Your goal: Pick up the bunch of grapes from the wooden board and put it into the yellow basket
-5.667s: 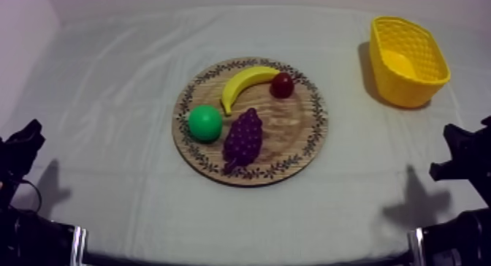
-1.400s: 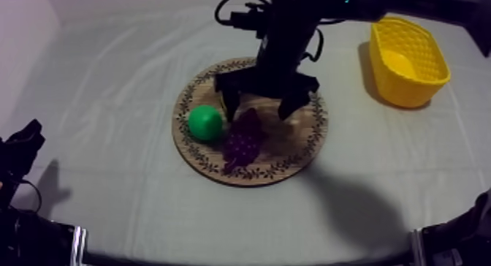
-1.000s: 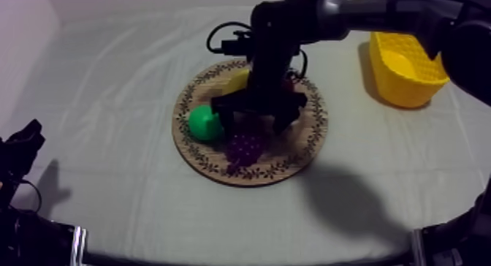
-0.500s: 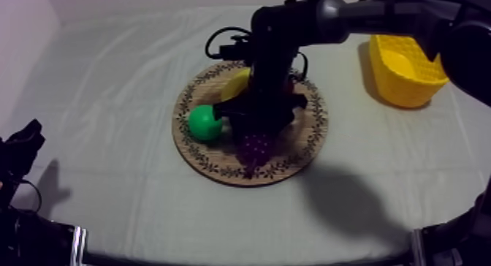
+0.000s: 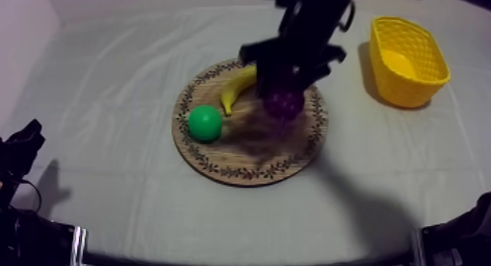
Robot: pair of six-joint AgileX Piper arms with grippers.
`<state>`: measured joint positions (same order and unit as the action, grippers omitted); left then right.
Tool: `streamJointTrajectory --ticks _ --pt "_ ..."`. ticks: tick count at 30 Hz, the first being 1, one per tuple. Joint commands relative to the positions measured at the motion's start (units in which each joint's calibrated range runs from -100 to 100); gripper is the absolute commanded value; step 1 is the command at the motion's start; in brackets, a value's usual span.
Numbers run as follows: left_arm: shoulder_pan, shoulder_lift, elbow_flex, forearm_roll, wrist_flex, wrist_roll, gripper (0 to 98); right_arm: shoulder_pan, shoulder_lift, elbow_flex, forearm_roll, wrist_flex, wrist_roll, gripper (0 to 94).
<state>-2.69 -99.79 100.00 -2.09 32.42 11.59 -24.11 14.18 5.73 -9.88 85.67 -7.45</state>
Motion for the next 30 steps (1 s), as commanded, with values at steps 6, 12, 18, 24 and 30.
streamJointTrajectory --ticks 6,12,18,24,30 --pt "0.0 0.0 0.0 -0.04 0.0 0.0 0.1 10.9 -7.1 -2.4 2.4 0.0 2.1 25.3" --pt "0.0 0.0 0.0 -0.04 0.0 0.0 0.1 20.1 -5.3 -4.4 3.6 -2.8 3.9 26.4" --pt "0.0 0.0 0.0 -0.04 0.0 0.0 0.1 26.7 0.3 -7.8 5.0 -5.1 4.4 27.2" --pt "0.0 0.0 0.0 -0.04 0.0 0.0 0.1 29.9 4.9 -9.3 6.8 -8.3 4.0 30.7" --pt "0.0 0.0 0.0 -0.04 0.0 0.0 0.1 30.8 7.4 -6.6 7.9 -11.9 4.3 77.2"
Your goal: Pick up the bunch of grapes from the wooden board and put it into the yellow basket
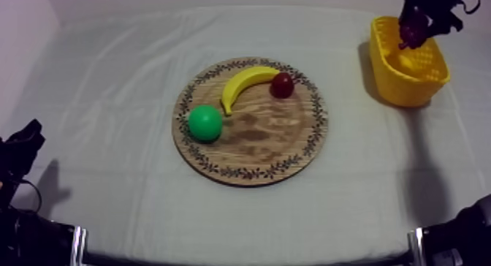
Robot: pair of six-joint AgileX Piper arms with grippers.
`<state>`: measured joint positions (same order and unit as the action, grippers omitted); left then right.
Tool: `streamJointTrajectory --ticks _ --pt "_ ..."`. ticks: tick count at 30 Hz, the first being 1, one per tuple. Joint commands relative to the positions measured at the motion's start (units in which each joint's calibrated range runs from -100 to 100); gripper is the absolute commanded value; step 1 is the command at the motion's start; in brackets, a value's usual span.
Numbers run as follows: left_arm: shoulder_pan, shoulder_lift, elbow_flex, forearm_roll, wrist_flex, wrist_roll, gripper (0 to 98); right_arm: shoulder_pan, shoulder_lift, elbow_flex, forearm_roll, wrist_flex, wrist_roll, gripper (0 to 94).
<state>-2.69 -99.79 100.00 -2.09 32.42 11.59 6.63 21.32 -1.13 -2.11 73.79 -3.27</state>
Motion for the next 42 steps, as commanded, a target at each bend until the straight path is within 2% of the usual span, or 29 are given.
streamJointTrajectory --ticks 1,4,7,18,24,33,37,42 --pt "0.0 0.0 0.0 -0.04 0.0 0.0 0.1 0.2 0.6 0.5 0.2 -0.1 0.2 81.6" --pt "0.0 0.0 0.0 -0.04 0.0 0.0 0.1 0.8 0.7 1.3 0.2 -0.2 0.4 88.4" --pt "0.0 0.0 0.0 -0.04 0.0 0.0 0.1 1.6 -1.4 2.6 -0.2 -0.1 1.2 90.8" --pt "0.0 0.0 0.0 -0.04 0.0 0.0 0.1 2.7 -25.8 14.6 -2.4 2.6 4.4 89.5" --pt "0.0 0.0 0.0 -0.04 0.0 0.0 0.1 2.7 -44.9 24.7 -3.4 3.1 5.7 72.0" --pt "0.0 0.0 0.0 -0.04 0.0 0.0 0.1 0.7 -74.7 40.9 -2.2 4.2 6.3 50.4" --pt "0.0 0.0 0.0 -0.04 0.0 0.0 0.1 -1.9 -84.1 48.8 -0.8 -0.5 4.9 37.0" --pt "0.0 0.0 0.0 -0.04 0.0 0.0 0.1 -4.1 -92.9 60.3 0.2 -10.8 3.6 12.5"
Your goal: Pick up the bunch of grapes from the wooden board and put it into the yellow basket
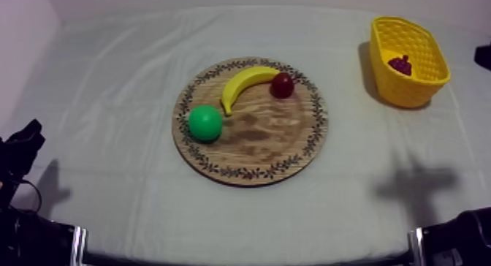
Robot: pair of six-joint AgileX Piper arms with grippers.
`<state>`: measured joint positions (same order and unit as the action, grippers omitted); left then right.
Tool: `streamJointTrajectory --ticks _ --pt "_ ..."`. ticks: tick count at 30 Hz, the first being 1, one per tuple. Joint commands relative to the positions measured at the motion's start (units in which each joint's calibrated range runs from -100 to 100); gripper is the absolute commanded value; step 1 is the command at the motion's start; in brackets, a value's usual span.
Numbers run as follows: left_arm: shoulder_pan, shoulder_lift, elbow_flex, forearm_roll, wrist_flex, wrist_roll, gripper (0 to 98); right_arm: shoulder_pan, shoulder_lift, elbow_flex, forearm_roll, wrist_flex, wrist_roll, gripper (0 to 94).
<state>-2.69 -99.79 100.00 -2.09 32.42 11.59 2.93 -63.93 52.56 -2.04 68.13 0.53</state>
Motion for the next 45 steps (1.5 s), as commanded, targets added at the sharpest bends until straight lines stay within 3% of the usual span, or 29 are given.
streamJointTrajectory --ticks 1,9,17,26,35,45 --pt "0.0 0.0 0.0 -0.04 0.0 0.0 0.1 -0.6 -9.0 9.0 0.2 -7.5 -0.5 8.9" --pt "0.0 0.0 0.0 -0.04 0.0 0.0 0.1 -1.7 -17.8 28.0 -0.9 -24.8 0.8 0.8" --pt "0.0 0.0 0.0 -0.04 0.0 0.0 0.1 -3.8 -26.2 44.1 -2.7 -34.3 3.8 0.4" --pt "0.0 0.0 0.0 -0.04 0.0 0.0 0.1 -4.8 -31.3 47.1 -0.4 -32.2 1.4 0.5" --pt "0.0 0.0 0.0 -0.04 0.0 0.0 0.1 -5.1 -31.8 47.2 0.6 -31.2 10.6 0.5" --pt "0.0 0.0 0.0 -0.04 0.0 0.0 0.1 -5.1 -31.8 47.2 0.6 -31.2 11.5 0.5"
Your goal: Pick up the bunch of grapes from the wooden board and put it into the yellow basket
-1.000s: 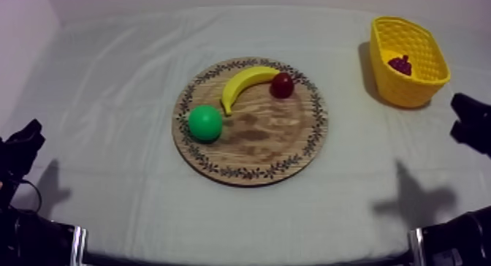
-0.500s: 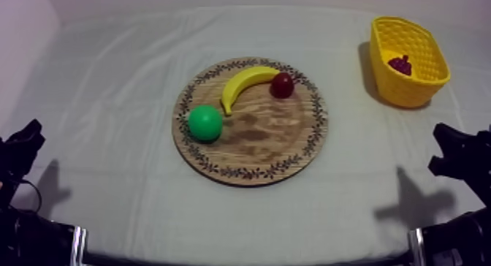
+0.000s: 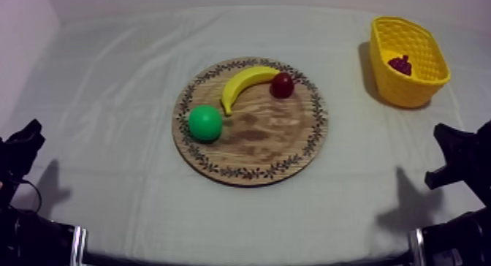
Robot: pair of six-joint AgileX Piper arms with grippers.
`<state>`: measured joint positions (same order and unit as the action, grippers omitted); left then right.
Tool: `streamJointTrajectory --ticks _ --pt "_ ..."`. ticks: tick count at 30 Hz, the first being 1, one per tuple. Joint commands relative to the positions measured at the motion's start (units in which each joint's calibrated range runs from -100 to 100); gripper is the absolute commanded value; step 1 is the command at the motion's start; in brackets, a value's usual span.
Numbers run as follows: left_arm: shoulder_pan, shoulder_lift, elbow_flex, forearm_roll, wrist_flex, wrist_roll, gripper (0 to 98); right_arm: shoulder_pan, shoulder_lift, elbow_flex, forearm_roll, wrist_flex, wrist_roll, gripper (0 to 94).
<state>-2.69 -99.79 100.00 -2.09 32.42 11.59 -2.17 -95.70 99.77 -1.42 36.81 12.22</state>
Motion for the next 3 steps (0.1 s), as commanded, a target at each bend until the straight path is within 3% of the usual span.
streamJointTrajectory --ticks 1,3 --pt "0.0 0.0 0.0 -0.04 0.0 0.0 0.1 0.0 -0.1 0.0 0.0 0.1 -0.2 0.5" --pt "0.0 0.0 0.0 -0.04 0.0 0.0 0.1 0.0 -0.1 0.0 0.0 0.1 -0.2 0.5"
